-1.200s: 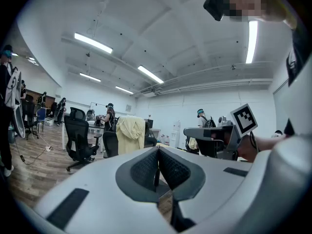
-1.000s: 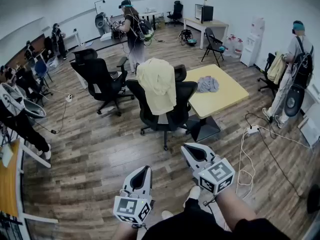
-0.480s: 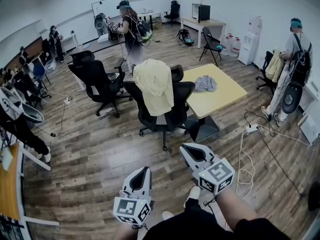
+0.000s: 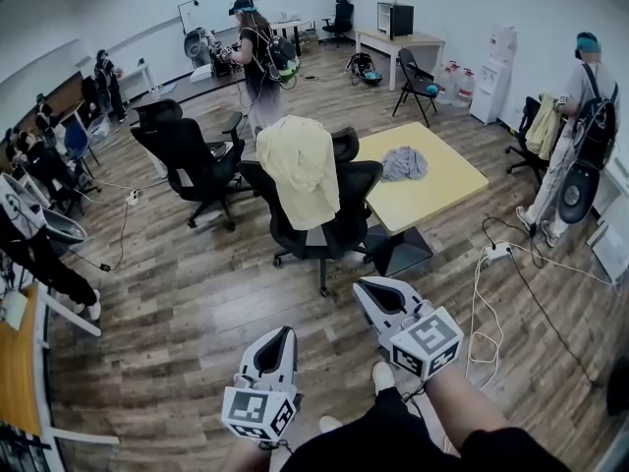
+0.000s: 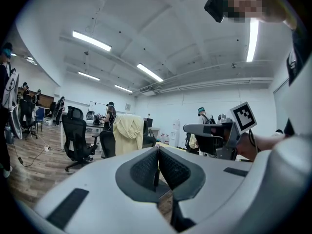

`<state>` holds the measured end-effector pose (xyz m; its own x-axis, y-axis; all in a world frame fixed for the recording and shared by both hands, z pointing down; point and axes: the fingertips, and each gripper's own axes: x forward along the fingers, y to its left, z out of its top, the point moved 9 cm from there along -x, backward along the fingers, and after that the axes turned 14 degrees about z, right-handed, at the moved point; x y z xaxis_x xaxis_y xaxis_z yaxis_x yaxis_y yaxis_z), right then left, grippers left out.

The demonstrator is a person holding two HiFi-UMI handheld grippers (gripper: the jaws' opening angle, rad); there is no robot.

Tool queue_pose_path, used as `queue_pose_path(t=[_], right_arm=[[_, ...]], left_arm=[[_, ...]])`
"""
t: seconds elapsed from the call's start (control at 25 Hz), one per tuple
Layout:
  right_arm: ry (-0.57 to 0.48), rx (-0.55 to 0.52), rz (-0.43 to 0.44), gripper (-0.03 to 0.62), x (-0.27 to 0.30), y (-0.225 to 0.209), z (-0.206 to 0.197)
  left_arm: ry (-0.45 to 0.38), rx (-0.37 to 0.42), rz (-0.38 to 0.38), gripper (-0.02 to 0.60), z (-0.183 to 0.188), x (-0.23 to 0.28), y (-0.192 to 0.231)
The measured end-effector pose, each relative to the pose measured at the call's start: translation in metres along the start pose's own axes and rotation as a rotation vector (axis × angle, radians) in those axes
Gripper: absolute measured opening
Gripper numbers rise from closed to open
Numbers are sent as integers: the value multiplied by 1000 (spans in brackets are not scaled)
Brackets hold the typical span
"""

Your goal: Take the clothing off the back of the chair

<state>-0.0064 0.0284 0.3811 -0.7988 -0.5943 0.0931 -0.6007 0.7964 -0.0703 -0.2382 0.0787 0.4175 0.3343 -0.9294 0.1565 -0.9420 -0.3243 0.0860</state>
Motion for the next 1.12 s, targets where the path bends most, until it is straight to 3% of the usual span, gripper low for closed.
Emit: queue_pose_path(t=[1.12], right_arm=[[-11, 11, 104, 12, 4, -201, 12]], left_arm=[[-10, 24, 147, 18, 36, 172, -58]])
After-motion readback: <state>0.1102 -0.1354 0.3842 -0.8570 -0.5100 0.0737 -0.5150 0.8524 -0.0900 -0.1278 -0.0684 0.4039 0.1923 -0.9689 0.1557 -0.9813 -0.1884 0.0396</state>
